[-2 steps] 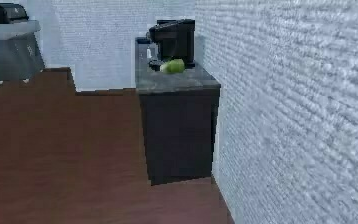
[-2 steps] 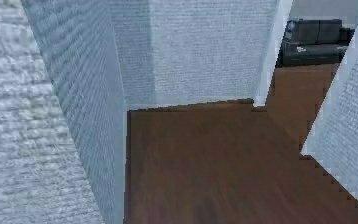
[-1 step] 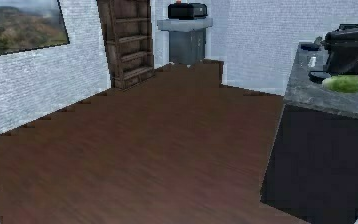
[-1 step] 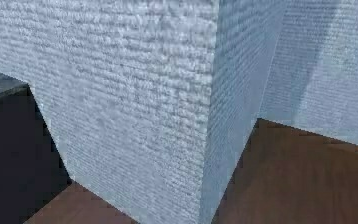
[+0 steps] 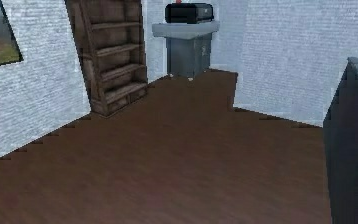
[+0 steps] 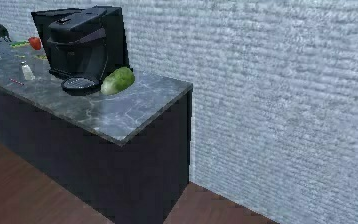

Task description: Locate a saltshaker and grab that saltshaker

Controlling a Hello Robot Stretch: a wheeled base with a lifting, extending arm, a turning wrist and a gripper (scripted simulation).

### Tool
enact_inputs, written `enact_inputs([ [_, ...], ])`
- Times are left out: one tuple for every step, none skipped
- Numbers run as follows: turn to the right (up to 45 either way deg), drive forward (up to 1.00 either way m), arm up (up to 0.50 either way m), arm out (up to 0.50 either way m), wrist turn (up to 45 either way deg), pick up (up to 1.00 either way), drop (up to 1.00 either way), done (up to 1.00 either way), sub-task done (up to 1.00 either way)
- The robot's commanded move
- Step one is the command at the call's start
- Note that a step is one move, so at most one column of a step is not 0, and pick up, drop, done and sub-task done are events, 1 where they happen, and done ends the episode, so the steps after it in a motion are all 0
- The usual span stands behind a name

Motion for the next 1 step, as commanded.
enact_inputs([
  [-3.0,0.00,0.00,0.00,0.0,0.00,0.00,0.00,0.00],
])
